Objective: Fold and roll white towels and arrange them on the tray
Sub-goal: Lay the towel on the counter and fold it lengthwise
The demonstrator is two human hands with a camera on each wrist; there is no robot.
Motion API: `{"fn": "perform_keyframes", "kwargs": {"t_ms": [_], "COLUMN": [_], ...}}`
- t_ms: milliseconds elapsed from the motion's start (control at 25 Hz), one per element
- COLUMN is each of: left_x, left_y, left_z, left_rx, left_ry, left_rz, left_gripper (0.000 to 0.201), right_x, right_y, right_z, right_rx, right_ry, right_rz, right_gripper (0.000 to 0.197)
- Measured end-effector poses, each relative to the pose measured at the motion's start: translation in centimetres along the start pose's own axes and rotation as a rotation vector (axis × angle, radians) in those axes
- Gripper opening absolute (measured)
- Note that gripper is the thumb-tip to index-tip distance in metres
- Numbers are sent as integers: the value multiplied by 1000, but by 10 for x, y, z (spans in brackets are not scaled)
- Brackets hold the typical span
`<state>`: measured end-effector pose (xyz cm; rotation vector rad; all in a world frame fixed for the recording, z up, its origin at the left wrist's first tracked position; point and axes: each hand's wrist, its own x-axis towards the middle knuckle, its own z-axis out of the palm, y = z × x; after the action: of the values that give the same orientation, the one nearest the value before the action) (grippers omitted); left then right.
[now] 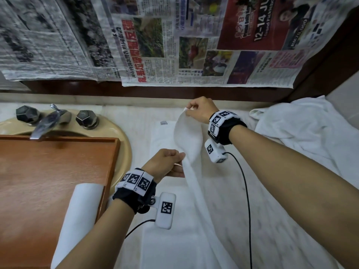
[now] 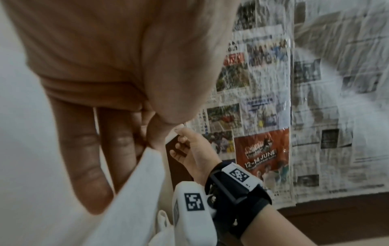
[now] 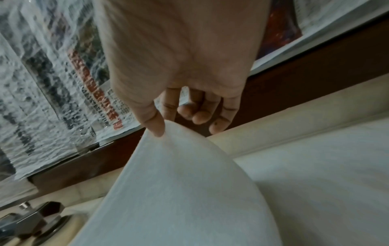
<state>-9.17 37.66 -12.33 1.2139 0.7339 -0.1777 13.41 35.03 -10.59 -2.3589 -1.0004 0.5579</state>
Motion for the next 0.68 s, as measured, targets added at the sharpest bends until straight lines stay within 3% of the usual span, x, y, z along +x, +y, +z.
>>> {"fn": "perform_keyframes", "kwargs": {"t_ms": [200,440,680], "left_x": [7,26,37], "left_y": [-32,-63,-63], "left_z": [-29,-50,-53], "left_rx": [89,241,402], "left_ry": [284,566,682], "left_rz": [-91,-112,-40], "left_gripper": [39,37,24], "right_x": [19,40,51], "right_y": [-12,-19,-10], "right_z": [40,91,112], "right_rx": [-27,-41,-165], "right_ry": [-4,-115,-165], "right_rz": [-141,-114,-97], "right_gripper": [13,9,24]}}
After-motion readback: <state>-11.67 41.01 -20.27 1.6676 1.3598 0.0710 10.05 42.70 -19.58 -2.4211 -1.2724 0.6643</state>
